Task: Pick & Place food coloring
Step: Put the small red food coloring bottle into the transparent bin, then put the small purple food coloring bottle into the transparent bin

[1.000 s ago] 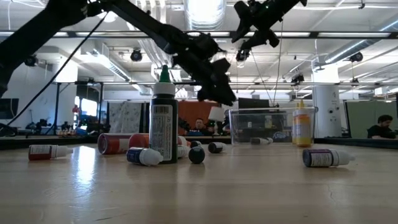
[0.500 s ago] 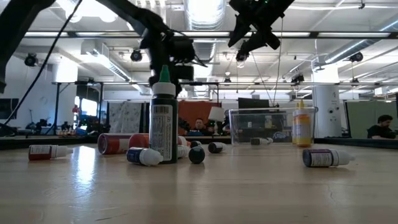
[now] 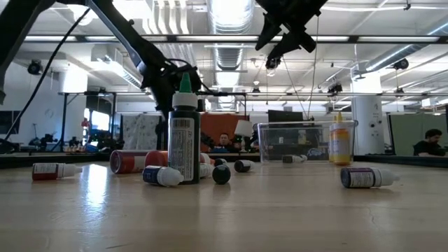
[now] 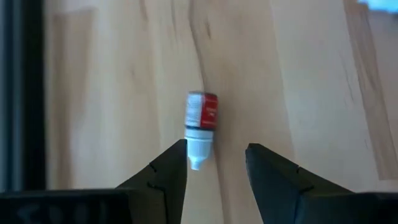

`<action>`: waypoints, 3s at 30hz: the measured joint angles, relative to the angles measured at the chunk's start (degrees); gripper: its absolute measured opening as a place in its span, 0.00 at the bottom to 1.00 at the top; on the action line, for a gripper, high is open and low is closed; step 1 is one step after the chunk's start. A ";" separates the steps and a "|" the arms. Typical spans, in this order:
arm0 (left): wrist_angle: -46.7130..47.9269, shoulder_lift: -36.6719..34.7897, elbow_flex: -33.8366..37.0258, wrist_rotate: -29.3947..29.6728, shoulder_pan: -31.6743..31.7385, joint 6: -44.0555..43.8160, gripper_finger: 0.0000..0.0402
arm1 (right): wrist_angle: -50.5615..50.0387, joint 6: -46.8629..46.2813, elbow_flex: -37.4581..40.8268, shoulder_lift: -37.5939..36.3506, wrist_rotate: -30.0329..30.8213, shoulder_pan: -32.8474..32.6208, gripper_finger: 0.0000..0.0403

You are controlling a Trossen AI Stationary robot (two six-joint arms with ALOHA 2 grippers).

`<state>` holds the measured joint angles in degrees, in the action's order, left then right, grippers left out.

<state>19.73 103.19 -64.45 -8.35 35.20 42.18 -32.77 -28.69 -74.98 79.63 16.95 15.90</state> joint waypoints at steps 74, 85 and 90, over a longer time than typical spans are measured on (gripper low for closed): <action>10.43 7.59 -31.18 -16.83 -5.10 -30.98 0.37 | -2.53 0.52 0.24 -2.80 1.52 3.87 0.54; 5.99 -10.22 -8.80 -12.03 -4.93 -35.59 0.38 | -14.56 9.63 0.48 3.42 -14.73 -0.84 0.54; -0.51 -18.72 3.75 -11.46 -5.03 -43.76 0.38 | -24.07 11.61 0.52 6.23 -16.00 -6.19 0.54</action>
<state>19.23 84.47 -60.69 -19.81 30.17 -1.58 -56.84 -17.08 -74.46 85.87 0.95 9.71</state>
